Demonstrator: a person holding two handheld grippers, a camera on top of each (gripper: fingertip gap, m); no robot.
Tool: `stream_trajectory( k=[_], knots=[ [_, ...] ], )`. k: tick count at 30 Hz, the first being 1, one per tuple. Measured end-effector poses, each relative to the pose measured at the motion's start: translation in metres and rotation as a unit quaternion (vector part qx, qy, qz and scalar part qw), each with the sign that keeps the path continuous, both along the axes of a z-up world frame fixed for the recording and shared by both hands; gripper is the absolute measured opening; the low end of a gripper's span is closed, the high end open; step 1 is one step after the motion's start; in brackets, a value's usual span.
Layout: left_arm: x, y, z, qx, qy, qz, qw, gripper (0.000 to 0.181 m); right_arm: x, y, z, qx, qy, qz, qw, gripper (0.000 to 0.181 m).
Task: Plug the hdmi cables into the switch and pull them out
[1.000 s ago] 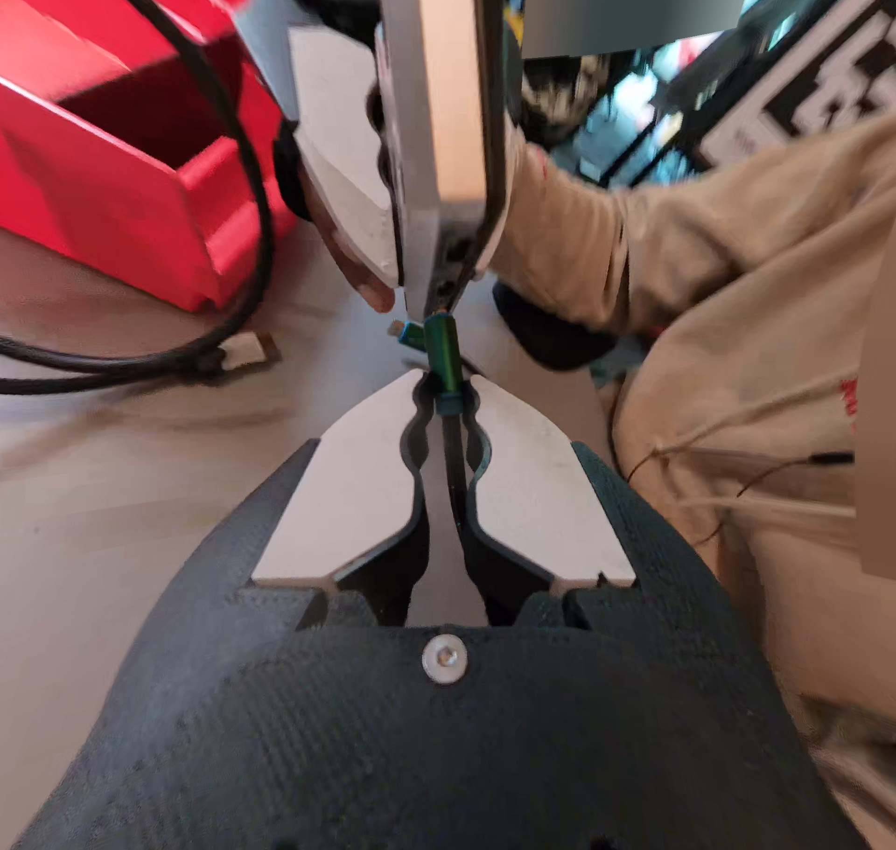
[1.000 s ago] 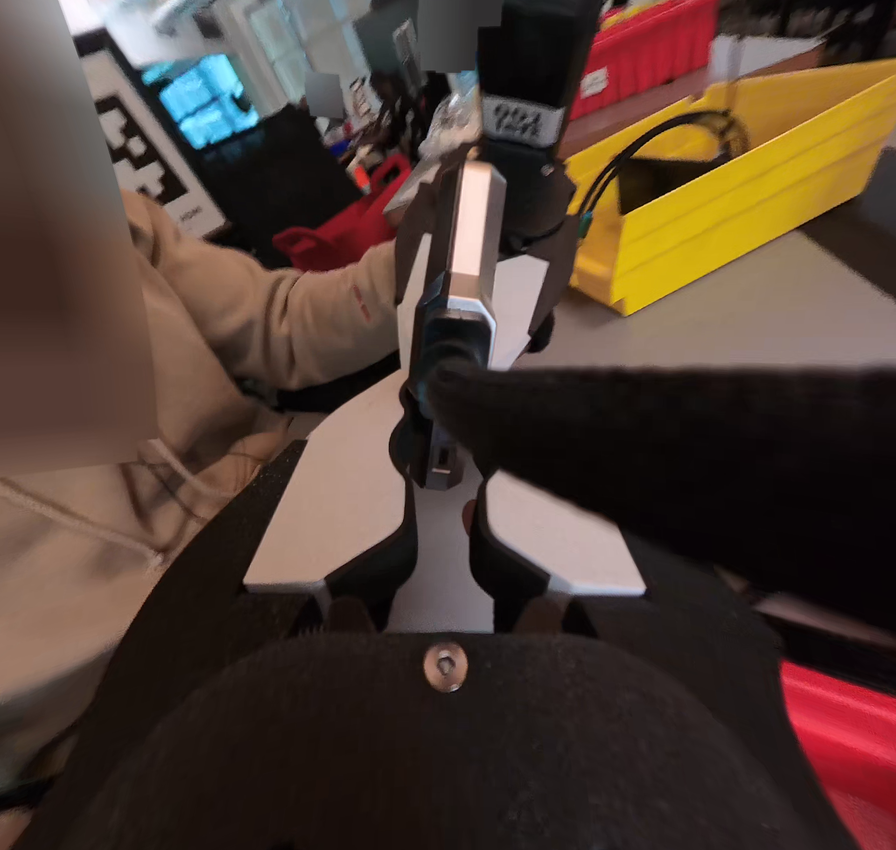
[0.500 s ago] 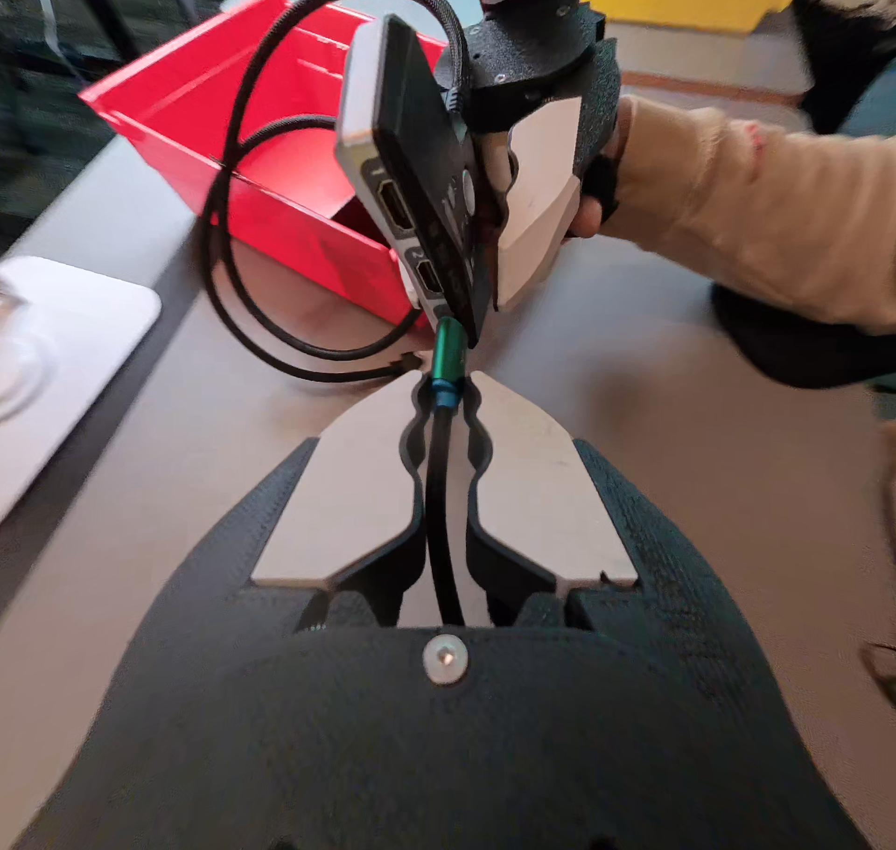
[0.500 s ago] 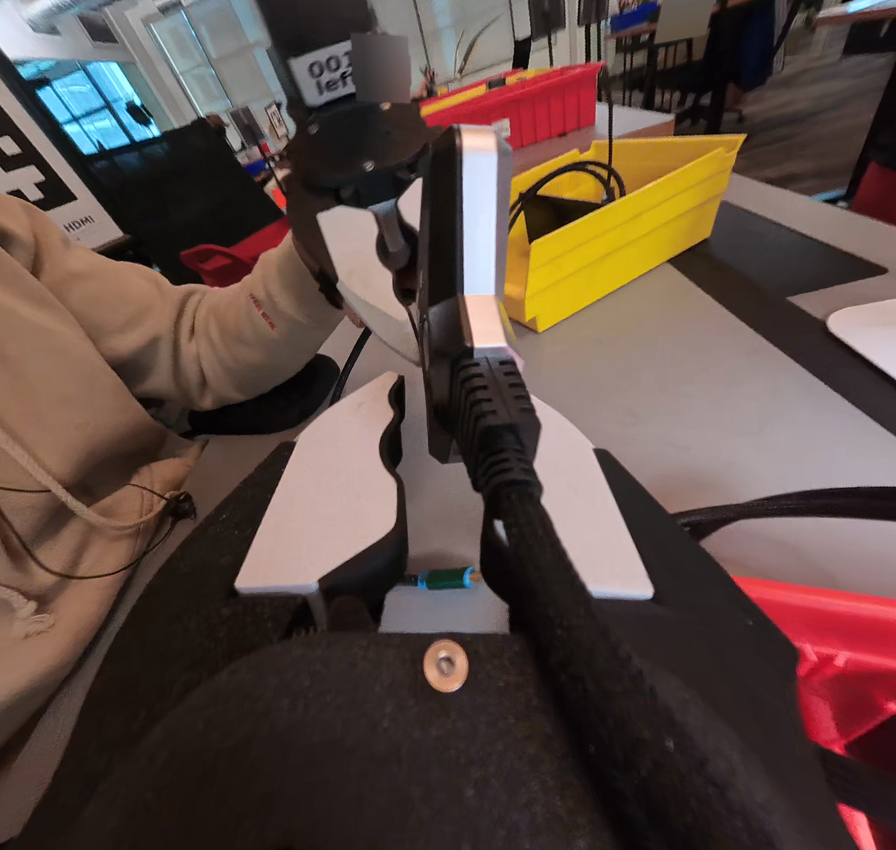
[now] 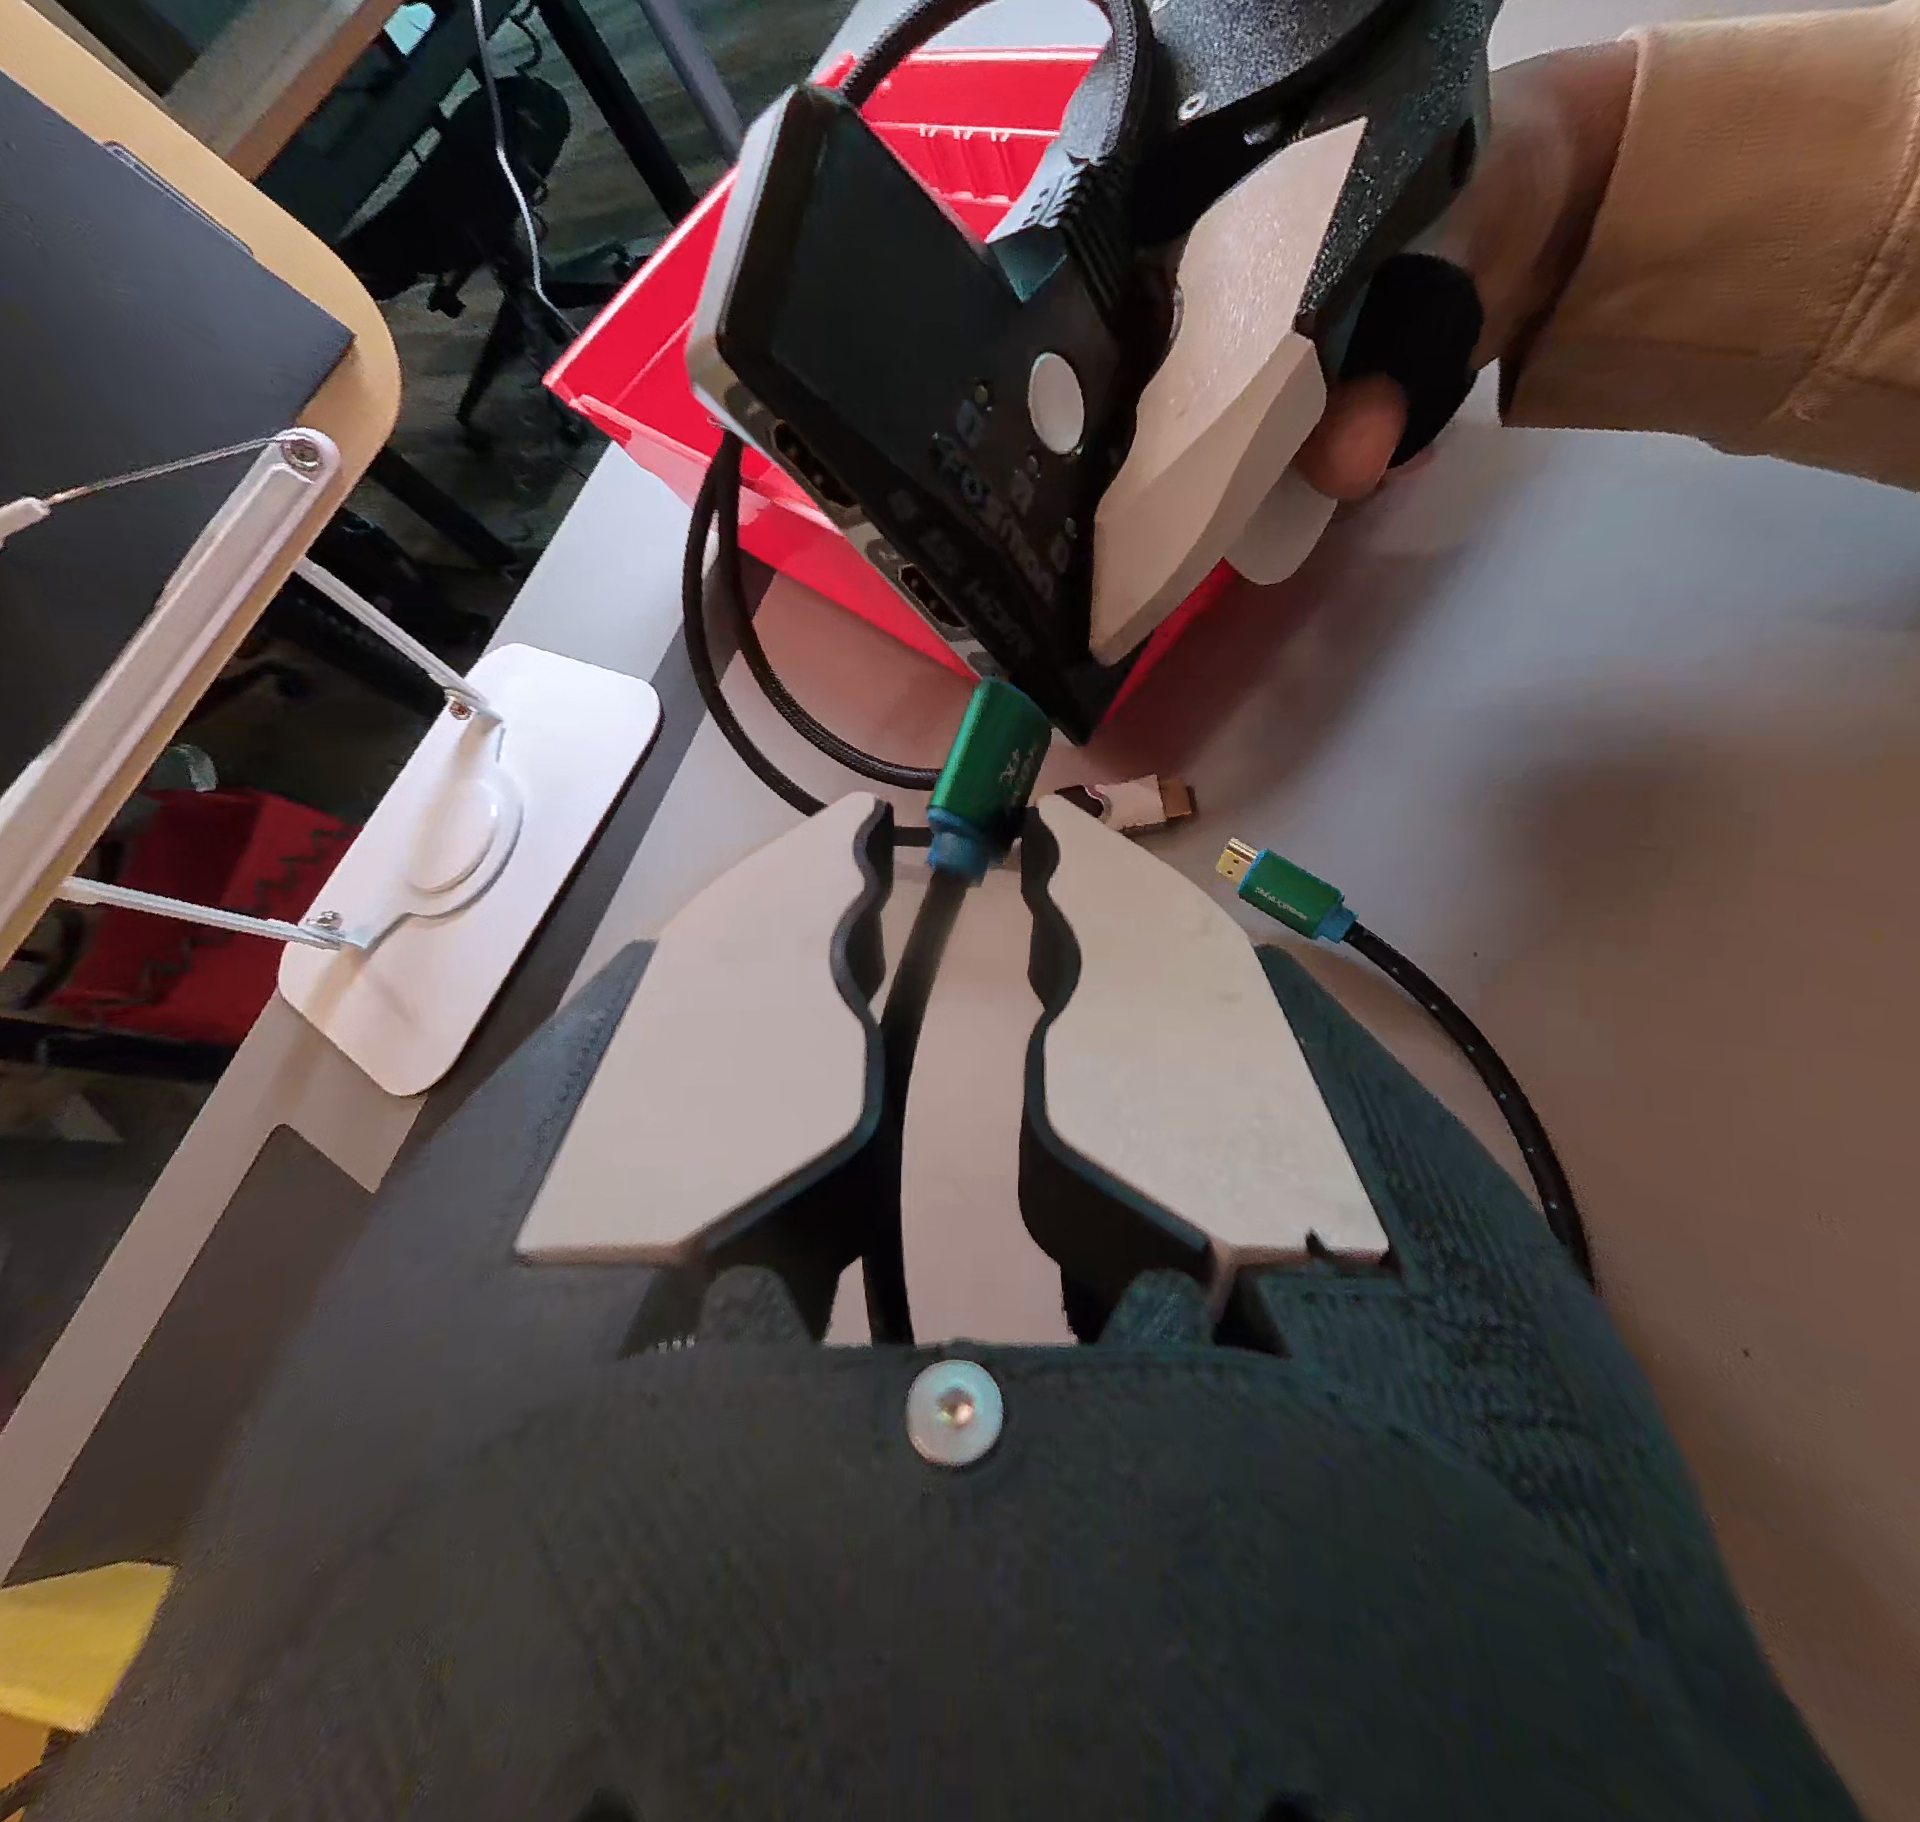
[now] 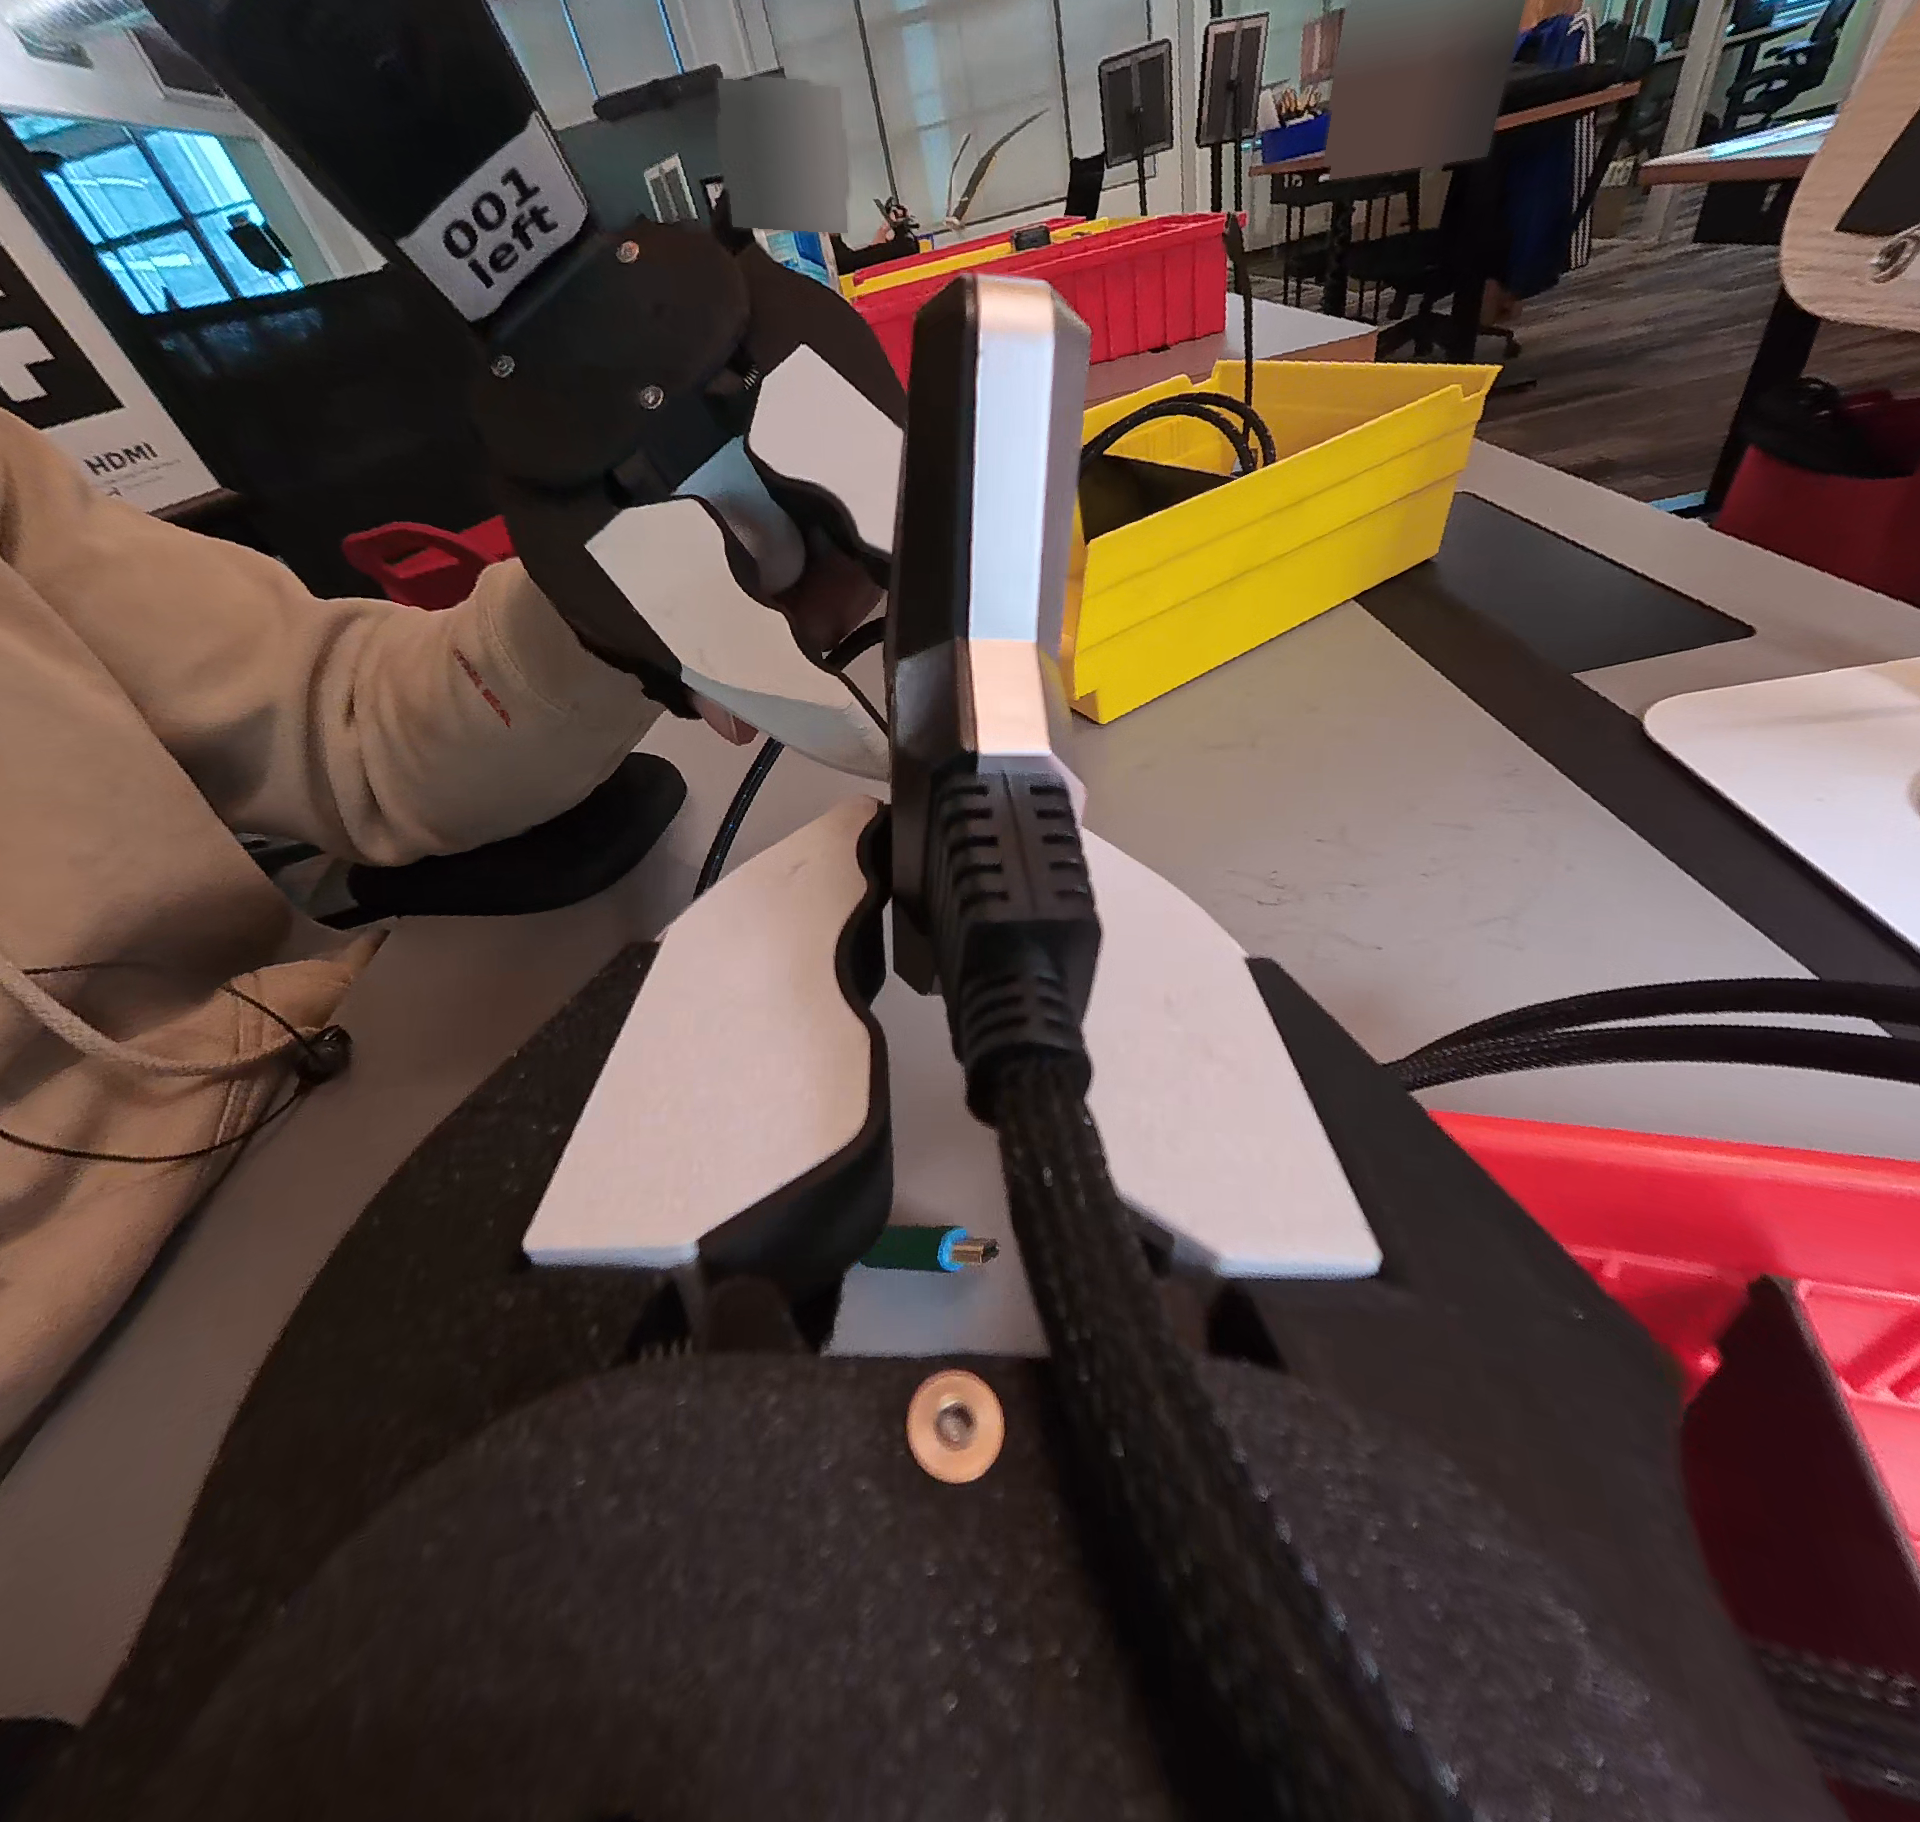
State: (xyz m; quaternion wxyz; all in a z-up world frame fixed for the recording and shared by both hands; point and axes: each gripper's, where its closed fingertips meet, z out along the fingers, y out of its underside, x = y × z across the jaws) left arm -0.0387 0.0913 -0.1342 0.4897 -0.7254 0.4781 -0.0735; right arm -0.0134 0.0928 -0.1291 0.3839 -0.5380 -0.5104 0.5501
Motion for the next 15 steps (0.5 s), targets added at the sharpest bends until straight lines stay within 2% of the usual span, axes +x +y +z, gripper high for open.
stream_trajectory(
  k=[1,5,15],
  knots=[
    [0.0,0.001,0.001,0.004,-0.003,0.004,1.0,0.025,0.001,0.001,0.001,0.002,-0.003,-0.003,1.0,0.022],
    [-0.001,0.001,0.007,0.012,-0.019,0.008,1.0,0.03,0.008,0.001,0.006,0.003,-0.032,-0.012,0.999,0.021],
    [-0.009,-0.005,0.022,0.001,-0.05,0.003,0.999,0.031,0.026,-0.008,0.017,-0.009,-0.131,-0.031,0.991,0.021]
  ],
)
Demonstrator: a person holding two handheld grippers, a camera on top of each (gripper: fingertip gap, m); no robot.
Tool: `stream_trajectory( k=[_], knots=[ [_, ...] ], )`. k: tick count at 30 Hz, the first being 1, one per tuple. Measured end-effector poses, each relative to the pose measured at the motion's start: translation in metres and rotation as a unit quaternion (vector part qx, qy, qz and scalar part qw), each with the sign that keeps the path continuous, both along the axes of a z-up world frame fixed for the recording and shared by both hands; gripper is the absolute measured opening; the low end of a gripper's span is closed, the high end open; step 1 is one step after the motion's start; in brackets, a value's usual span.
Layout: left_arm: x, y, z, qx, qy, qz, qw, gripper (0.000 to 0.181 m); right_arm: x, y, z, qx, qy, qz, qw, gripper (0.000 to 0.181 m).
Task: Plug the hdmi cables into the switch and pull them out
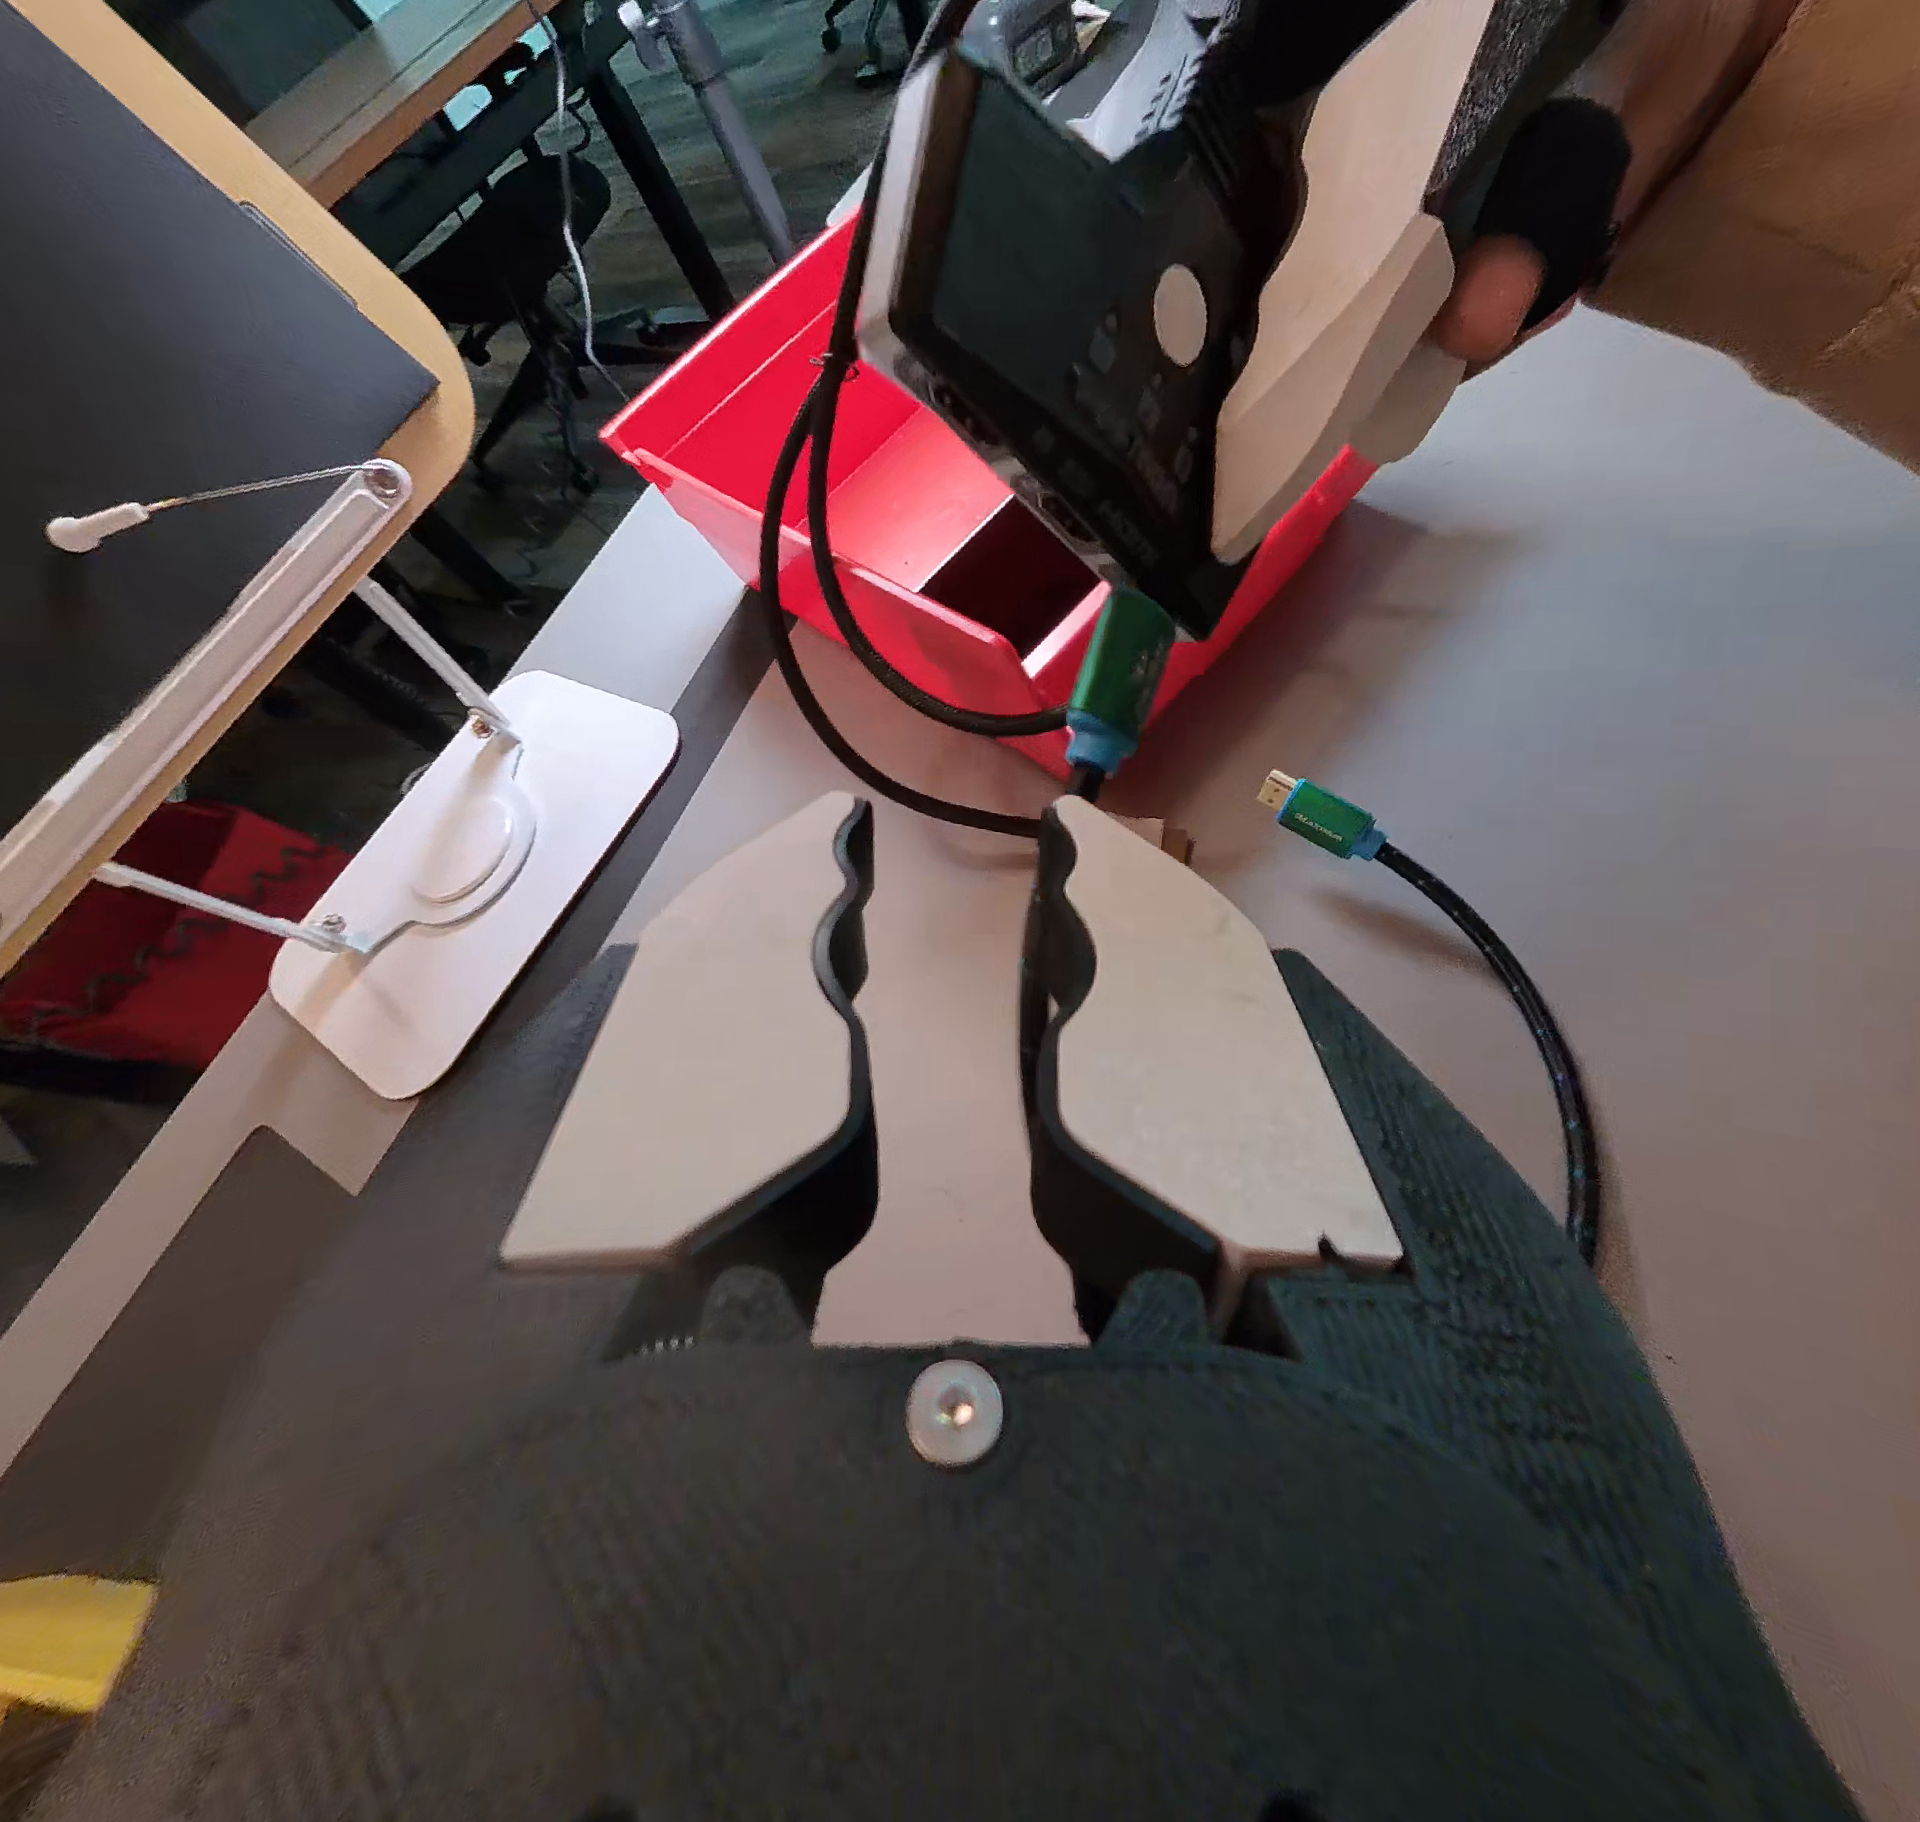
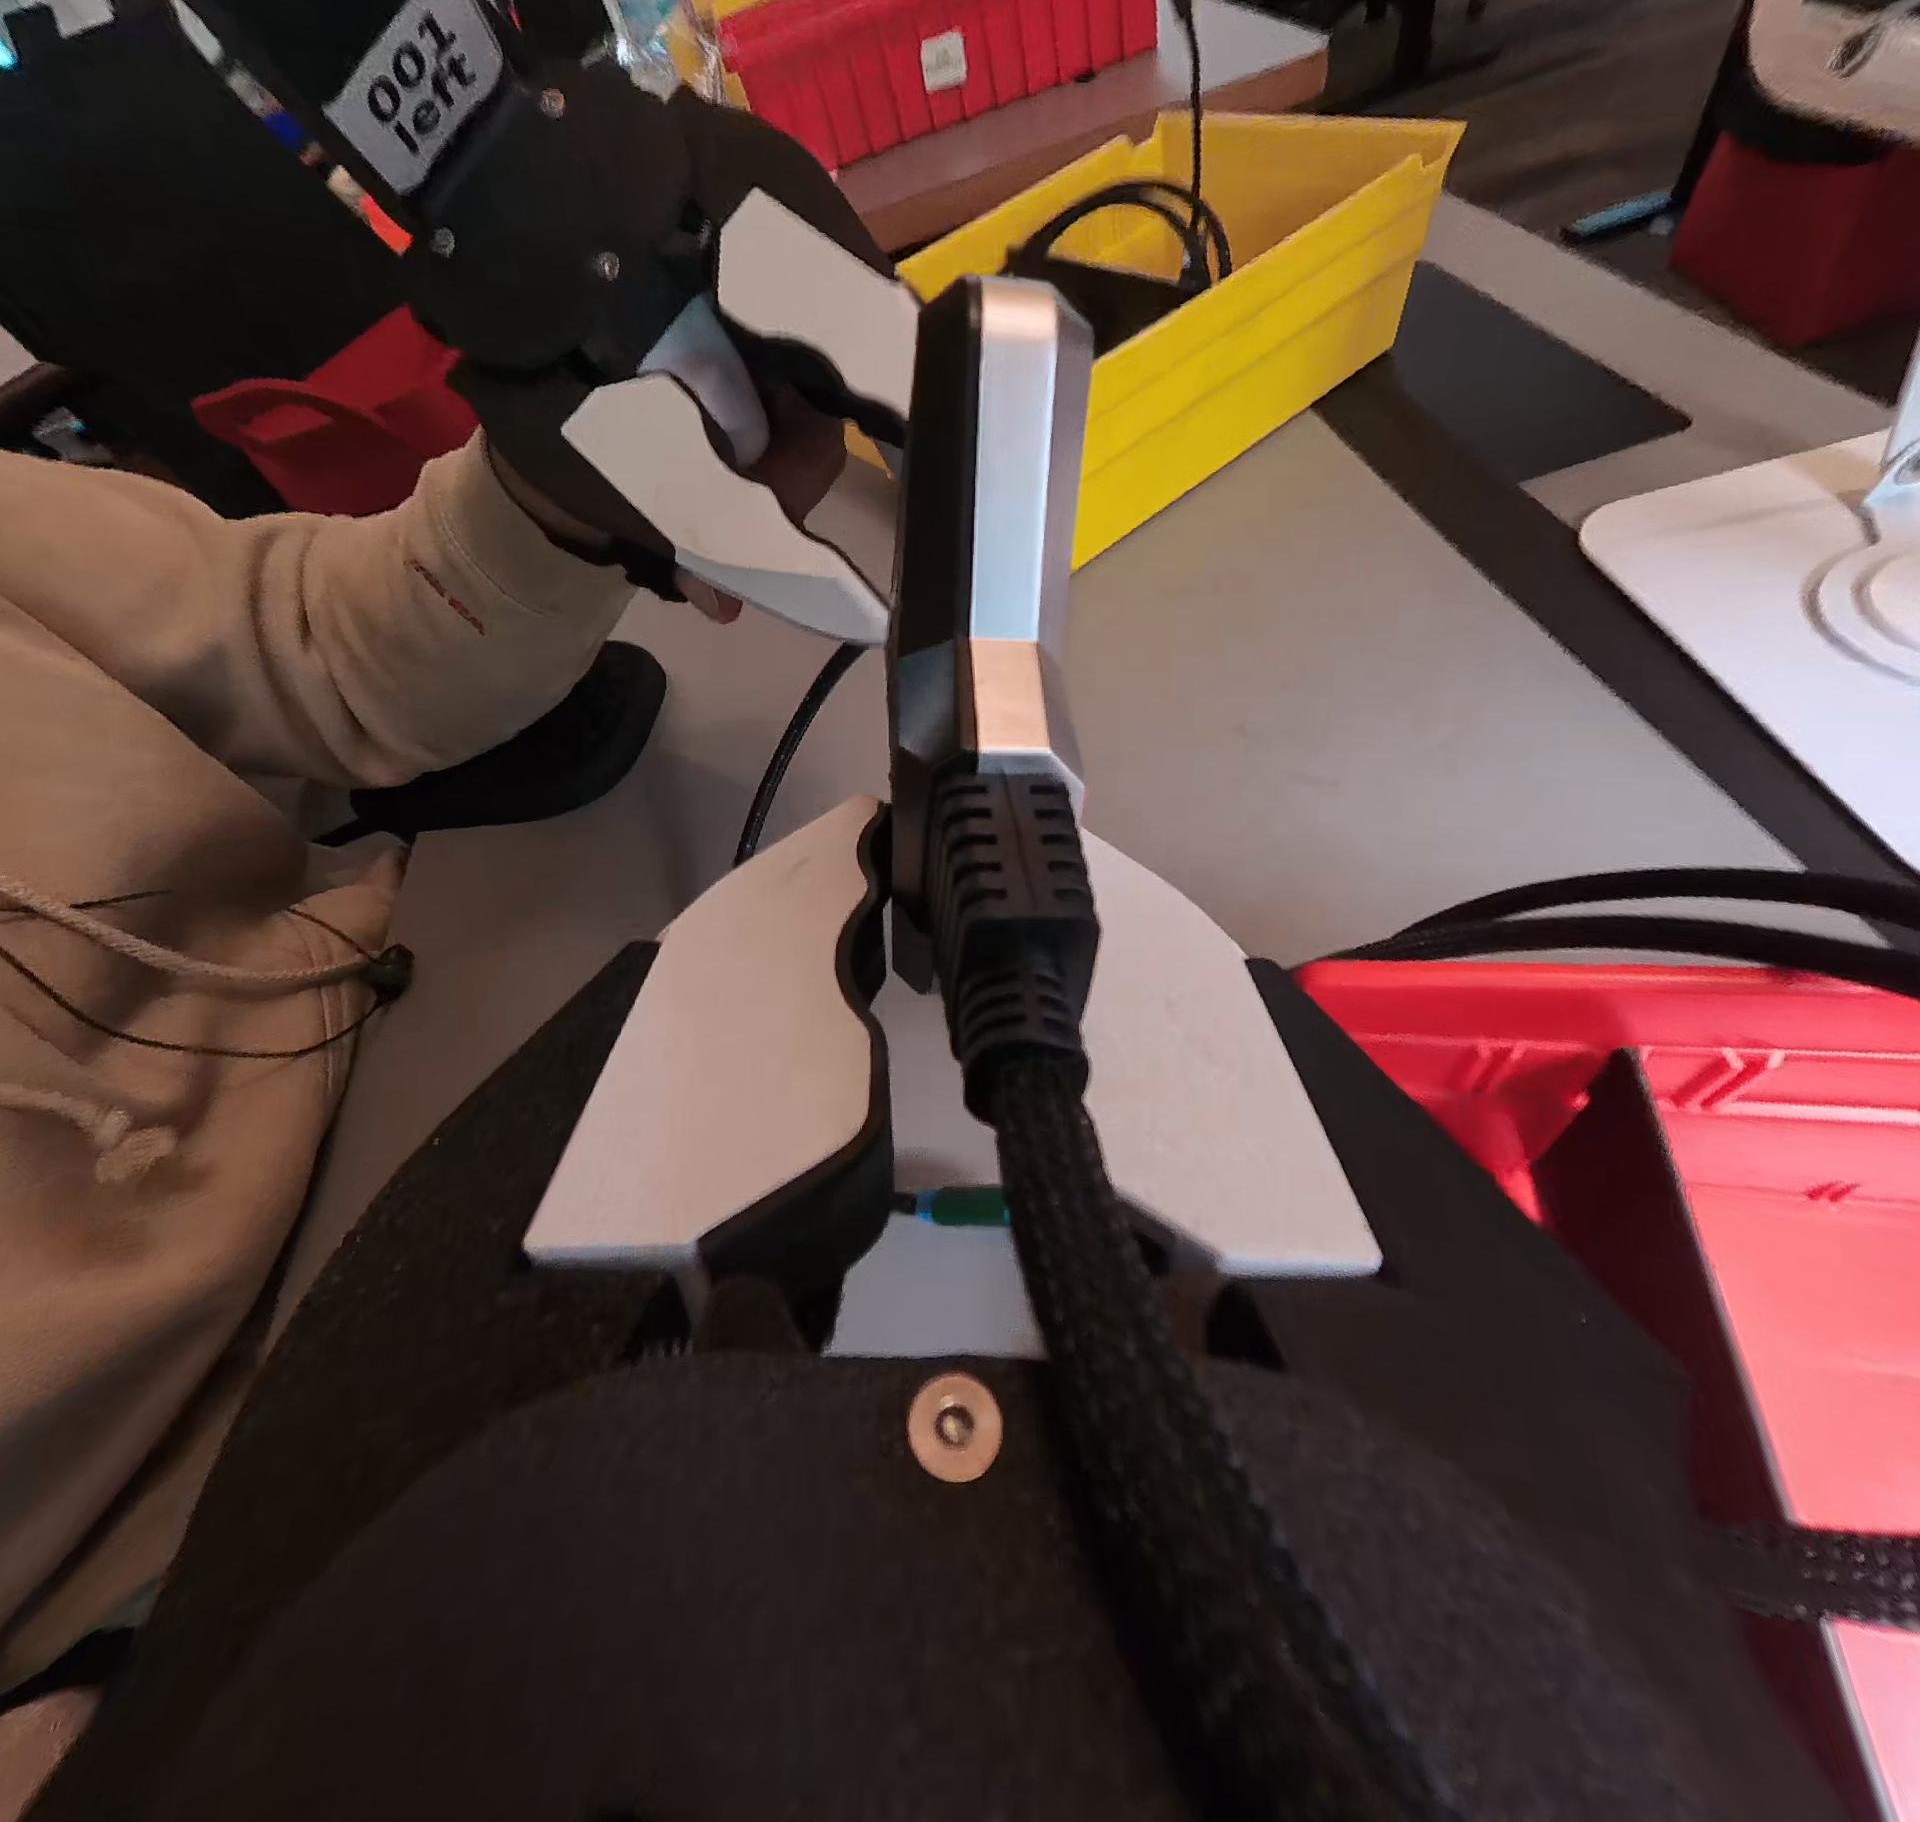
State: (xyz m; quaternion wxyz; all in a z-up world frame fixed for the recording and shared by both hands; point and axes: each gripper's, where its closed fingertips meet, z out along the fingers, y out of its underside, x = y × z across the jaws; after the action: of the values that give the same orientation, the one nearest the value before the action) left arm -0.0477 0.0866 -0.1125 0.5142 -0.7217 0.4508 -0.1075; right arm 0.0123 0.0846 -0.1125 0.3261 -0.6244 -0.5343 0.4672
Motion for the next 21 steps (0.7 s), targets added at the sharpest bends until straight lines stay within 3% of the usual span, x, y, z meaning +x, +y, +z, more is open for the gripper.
stream_trajectory(
  k=[4,9,12,14,18,21],
  knots=[
    [0.015,-0.019,0.005,-0.085,-0.093,-0.076,0.989,0.038,0.006,-0.012,-0.015,-0.015,-0.109,0.043,0.993,0.021],
    [0.036,-0.045,0.01,-0.176,-0.178,-0.173,0.953,0.05,0.016,-0.045,-0.016,-0.023,-0.264,0.159,0.951,0.021],
    [0.047,-0.056,0.015,-0.204,-0.217,-0.214,0.93,0.04,0.01,-0.056,-0.014,-0.014,-0.297,0.181,0.937,0.021],
    [0.047,-0.057,0.017,-0.202,-0.226,-0.22,0.927,0.024,0.003,-0.06,-0.014,-0.002,-0.289,0.186,0.939,0.023],
    [0.036,-0.057,0.012,-0.23,-0.213,-0.223,0.923,0.022,-0.02,-0.048,0.006,0.014,-0.143,0.11,0.983,0.041],
    [0.036,-0.057,0.018,-0.228,-0.234,-0.228,0.917,0.022,-0.025,-0.049,0.006,0.04,-0.085,0.077,0.993,0.034]
  ],
)
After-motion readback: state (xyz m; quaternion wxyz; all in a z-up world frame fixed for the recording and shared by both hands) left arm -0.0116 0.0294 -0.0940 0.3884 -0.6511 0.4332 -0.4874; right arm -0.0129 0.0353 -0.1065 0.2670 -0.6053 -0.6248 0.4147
